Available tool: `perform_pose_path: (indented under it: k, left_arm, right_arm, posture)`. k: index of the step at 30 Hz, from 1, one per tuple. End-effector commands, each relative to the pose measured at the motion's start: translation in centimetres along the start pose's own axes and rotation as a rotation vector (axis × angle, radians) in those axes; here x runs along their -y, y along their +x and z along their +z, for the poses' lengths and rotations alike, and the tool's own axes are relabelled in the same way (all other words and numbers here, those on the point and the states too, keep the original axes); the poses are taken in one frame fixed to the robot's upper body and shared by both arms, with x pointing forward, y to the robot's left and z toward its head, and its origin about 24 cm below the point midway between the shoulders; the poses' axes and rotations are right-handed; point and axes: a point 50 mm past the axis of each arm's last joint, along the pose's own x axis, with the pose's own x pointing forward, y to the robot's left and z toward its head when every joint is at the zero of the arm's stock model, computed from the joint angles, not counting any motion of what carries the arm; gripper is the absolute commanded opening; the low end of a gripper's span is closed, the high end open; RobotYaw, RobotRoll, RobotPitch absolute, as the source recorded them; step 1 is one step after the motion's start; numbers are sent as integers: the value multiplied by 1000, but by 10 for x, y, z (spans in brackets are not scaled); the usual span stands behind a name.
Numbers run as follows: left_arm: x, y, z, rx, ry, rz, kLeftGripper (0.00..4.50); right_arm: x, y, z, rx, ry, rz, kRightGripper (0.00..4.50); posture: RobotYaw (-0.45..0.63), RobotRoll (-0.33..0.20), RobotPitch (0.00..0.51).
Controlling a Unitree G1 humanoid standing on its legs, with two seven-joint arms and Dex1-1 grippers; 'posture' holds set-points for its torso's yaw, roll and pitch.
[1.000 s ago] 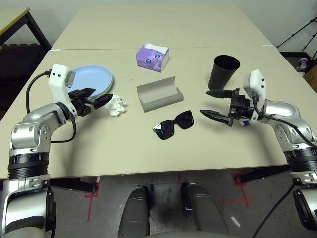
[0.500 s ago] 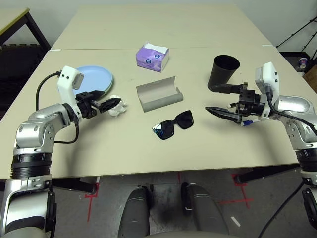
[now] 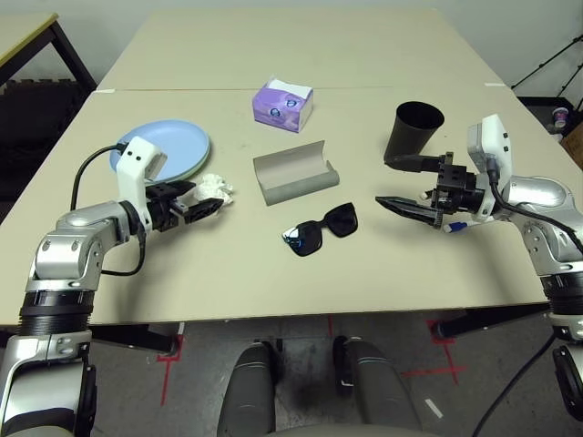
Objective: Organize and tidy the items on the table.
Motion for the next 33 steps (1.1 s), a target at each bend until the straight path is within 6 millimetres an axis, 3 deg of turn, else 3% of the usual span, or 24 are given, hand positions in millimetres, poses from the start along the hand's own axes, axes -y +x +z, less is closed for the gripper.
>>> perform_pose_path:
  k: [1, 8, 14, 17, 20, 27, 33]
  left_arm:
    - [-2, 3, -3, -14, 10, 7, 2779]
    - [-3, 7, 2, 18, 19, 4, 50]
    - [-3, 3, 27, 105, 18, -17, 50]
    - [-20, -5, 54, 191, 10, 77, 50]
    - [-35, -10, 68, 241, -10, 163, 50]
    - [-78, -16, 63, 199, 2, 482, 50]
    - [-87, -12, 53, 203, -16, 561, 50]
  right_arm:
    - [-2, 0, 3, 8, -22, 10, 4500]
    - [-4, 0, 2, 5, -21, 10, 4500]
    - [-4, 0, 0, 1, -19, 8, 4500]
    - [-4, 0, -1, 2, -17, 10, 4500]
    - [-5, 2, -1, 4, -15, 12, 4500]
    - [-6, 4, 0, 12, -17, 18, 4500]
    - [-6, 3, 0, 10, -20, 16, 4500]
  posture:
    - [-51, 0, 132]
    - [-51, 0, 132]
    - [-50, 0, 134]
    - [-46, 0, 135]
    - [-42, 0, 135]
    - [-40, 0, 133]
    - [-55, 0, 127]
